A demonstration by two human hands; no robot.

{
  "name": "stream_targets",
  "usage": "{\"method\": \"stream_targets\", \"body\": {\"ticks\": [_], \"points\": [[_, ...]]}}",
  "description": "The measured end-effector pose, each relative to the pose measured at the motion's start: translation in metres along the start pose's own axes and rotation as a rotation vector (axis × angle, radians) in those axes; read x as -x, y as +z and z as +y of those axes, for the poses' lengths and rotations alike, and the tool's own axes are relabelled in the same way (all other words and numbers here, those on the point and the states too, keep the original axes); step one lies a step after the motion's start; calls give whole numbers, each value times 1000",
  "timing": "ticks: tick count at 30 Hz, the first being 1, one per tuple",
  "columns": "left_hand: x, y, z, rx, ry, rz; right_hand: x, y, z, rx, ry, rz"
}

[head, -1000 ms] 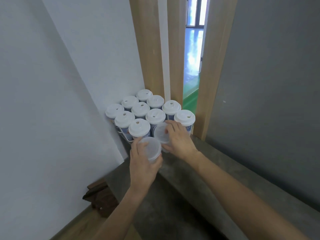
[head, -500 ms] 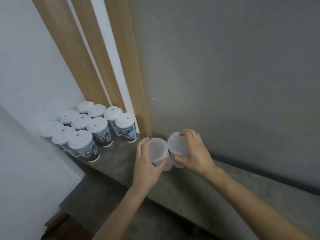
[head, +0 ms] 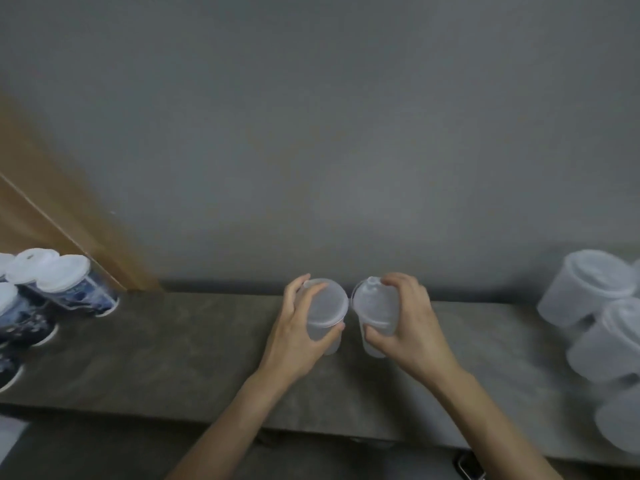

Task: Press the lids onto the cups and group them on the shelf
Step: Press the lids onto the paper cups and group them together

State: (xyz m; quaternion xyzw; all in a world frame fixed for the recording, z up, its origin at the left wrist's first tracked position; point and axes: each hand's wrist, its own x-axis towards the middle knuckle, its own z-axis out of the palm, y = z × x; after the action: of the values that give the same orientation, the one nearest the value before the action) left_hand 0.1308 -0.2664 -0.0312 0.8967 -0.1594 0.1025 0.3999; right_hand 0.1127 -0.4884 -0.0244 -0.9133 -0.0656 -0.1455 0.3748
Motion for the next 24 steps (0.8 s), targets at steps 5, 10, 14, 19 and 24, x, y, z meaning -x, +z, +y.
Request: {"method": "stream_targets", "body": {"ticks": [5,10,14,19,24], "points": [[9,5,3,-37,-16,-2,10,-1,9,-42,-81,-9],[17,-5,7,-54,-9,6,18,3,13,-76,-114,10],[20,-8,7,-46,-19,27,19,2,10,-45,-112,27],[31,-36,6,29,-4,119,10,-4,-22,-28,-211,202],[56,-112,-37,-44,-64,351,-26,35,-116,-133,-398,204]]}}
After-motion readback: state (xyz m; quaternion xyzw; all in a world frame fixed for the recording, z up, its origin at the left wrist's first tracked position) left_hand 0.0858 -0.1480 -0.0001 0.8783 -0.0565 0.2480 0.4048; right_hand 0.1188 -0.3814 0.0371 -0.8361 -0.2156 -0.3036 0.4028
